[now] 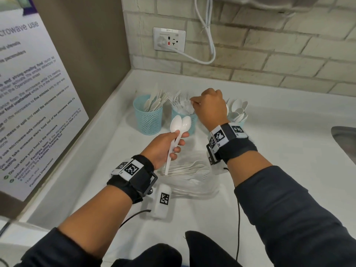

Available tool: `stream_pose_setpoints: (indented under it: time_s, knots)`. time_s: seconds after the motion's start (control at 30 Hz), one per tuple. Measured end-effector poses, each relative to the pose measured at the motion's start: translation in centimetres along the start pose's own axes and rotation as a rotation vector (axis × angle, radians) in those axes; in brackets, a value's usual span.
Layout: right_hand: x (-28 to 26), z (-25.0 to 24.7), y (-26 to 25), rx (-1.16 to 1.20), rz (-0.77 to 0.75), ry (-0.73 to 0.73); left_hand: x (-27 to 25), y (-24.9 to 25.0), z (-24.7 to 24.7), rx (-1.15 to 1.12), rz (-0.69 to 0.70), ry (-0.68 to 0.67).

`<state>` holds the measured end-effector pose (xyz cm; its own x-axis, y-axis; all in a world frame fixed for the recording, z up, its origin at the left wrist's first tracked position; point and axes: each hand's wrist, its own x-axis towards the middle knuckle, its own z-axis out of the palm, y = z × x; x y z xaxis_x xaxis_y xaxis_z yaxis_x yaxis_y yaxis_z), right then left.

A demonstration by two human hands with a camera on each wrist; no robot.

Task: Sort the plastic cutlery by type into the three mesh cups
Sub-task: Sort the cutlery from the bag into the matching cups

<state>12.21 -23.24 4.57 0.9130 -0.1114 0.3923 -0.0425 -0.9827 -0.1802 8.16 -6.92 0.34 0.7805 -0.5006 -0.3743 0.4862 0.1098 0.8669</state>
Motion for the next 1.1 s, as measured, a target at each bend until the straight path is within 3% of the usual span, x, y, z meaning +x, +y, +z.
stream_pose_setpoints:
  time_s: [0.47, 0.7, 0.97, 1.1]
  knots:
    - [-0.6, 0.1, 0.2, 0.274, 0.103, -0.091, -0.4, 0.3, 0.5, -0.078, -0.043, -0.053]
    - [-0.5, -1.6, 0.5, 0.550, 0.211, 0.005, -0.3, 0.5, 0.7, -0.167, -0.028, -0.084]
    - [-1.6, -3.2, 0.3, 0.422, 0.113, -0.516, 0.0, 0.2, 1.1, -0.188, -0.016, -0.101]
    - [-2.2, -2.7, 0.4, 0.691, 0.195, -0.538, 0.0, 0.0, 1.3, -0.151, 0.026, -0.057]
